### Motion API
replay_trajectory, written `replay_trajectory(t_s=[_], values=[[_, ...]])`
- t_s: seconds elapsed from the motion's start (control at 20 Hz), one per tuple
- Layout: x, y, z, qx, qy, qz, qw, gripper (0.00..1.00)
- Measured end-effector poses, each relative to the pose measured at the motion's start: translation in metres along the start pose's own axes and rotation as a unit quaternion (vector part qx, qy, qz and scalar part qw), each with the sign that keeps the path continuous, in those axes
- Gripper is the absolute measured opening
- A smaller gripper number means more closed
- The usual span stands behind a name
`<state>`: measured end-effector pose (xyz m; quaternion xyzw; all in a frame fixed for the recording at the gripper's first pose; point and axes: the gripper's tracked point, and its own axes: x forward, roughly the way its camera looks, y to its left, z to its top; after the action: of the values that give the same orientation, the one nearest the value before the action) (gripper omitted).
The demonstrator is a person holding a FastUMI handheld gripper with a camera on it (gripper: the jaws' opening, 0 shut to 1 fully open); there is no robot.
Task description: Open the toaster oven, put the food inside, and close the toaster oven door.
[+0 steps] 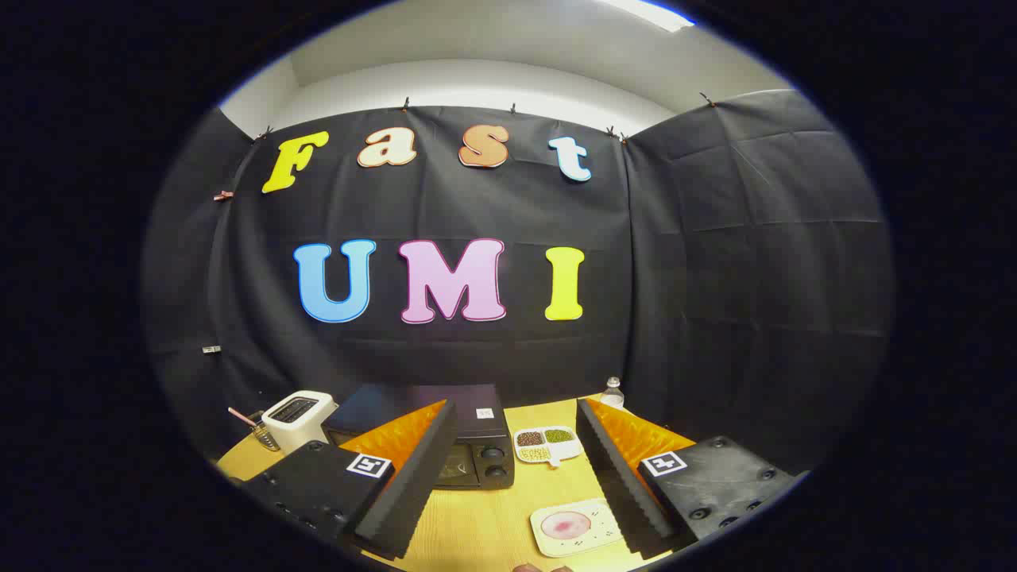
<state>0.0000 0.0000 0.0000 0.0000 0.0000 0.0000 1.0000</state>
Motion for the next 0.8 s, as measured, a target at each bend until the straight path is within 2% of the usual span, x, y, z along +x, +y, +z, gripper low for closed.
replay_trajectory(t_s=[0.8], values=[[0.006,0.053,-0.017,-0.007,0.029,0.038,0.999,0.99]])
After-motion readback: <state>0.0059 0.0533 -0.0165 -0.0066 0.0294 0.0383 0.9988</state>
